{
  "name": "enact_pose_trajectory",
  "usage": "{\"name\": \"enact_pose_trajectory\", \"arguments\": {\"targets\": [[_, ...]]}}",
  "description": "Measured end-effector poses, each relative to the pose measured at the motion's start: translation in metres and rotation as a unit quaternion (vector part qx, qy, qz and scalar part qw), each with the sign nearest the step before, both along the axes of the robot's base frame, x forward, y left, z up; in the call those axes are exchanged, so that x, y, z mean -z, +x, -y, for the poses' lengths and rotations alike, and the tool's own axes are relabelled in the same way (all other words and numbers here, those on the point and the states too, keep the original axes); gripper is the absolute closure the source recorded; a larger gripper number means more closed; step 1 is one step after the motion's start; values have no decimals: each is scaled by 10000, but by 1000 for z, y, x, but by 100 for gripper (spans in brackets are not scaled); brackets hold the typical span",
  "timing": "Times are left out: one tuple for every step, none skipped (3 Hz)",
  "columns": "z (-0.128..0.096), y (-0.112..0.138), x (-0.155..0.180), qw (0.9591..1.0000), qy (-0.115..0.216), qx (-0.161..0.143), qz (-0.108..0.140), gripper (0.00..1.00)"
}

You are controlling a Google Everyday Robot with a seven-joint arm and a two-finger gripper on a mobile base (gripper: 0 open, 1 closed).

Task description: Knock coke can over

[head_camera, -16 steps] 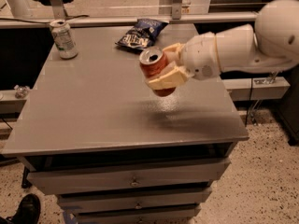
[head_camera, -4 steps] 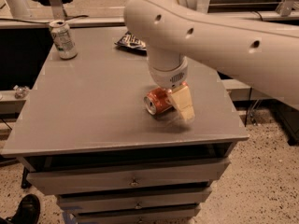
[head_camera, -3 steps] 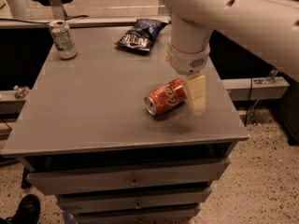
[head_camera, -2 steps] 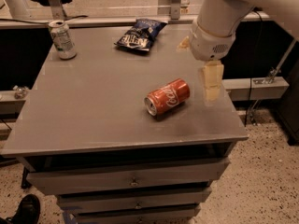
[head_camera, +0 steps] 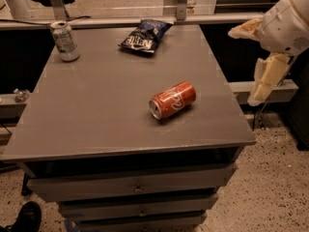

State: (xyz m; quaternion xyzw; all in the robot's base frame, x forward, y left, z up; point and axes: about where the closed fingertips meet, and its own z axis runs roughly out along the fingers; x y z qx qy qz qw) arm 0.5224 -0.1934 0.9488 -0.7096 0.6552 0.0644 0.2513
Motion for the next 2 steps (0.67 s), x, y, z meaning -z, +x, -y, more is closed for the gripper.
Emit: {"name": "enact_pose_trajectory", "arguments": {"targets": [[4, -15, -11, 9989, 451, 135, -14, 0], [2, -14, -12, 9989, 448, 110, -11, 0]]}}
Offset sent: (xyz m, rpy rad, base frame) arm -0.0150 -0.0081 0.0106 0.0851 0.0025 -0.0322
